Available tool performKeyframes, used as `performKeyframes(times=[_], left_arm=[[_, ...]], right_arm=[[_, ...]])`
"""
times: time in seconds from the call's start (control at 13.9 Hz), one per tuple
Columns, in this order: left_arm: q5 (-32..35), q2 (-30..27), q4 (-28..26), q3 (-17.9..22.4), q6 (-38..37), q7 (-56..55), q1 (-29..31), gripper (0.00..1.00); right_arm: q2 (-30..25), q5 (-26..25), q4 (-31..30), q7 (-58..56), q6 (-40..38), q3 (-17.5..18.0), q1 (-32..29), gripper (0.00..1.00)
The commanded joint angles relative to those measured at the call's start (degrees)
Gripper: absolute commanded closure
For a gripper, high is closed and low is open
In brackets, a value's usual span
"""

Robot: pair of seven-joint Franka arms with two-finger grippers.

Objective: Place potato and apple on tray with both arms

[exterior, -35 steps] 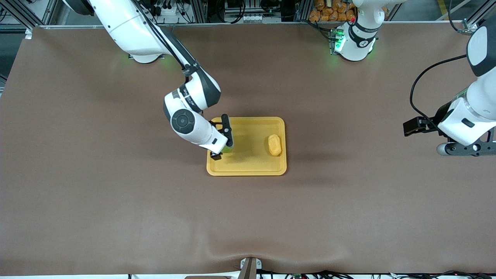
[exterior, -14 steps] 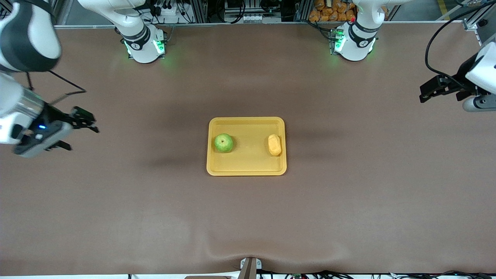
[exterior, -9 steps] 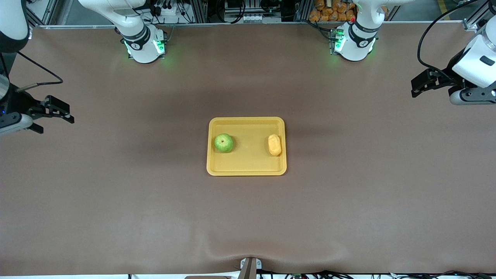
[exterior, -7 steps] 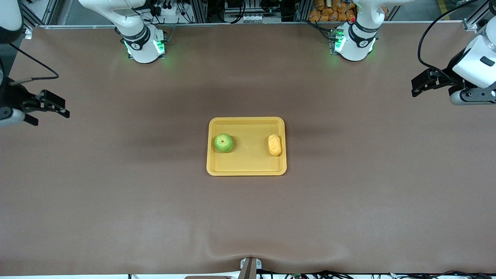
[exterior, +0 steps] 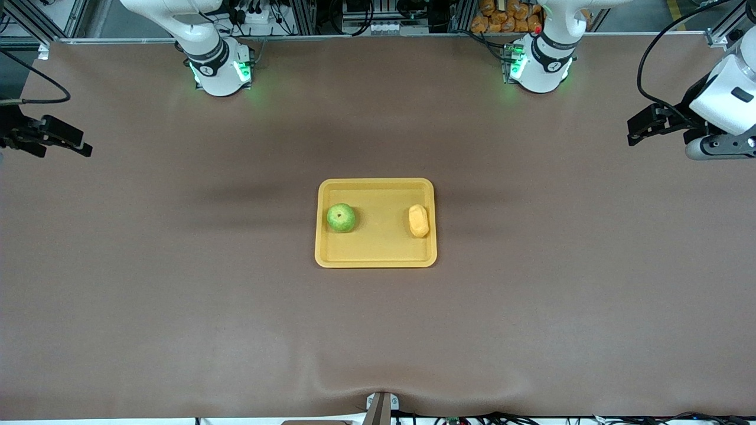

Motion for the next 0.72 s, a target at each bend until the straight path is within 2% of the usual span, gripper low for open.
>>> performKeyframes(times=[0.0, 0.43, 0.65], left_arm=[[0.2, 0.2, 1.5, 0.4, -0.7, 0.8, 0.1, 0.0], [0.2, 0.4, 1.9, 0.5, -0.7, 0.9, 0.1, 0.0], [0.1, 0.4, 1.9, 0.5, -0.7, 0.6, 0.1, 0.0]], right_arm=[[-1.3, -0.7, 0.4, 1.6, -1.2, 0.7, -0.8, 0.0], [1.4, -1.8, 7.2, 1.7, -1.1, 0.6, -1.1, 0.0], [2.3, -3.4, 8.7, 1.5, -1.1, 0.6, -1.2, 0.0]])
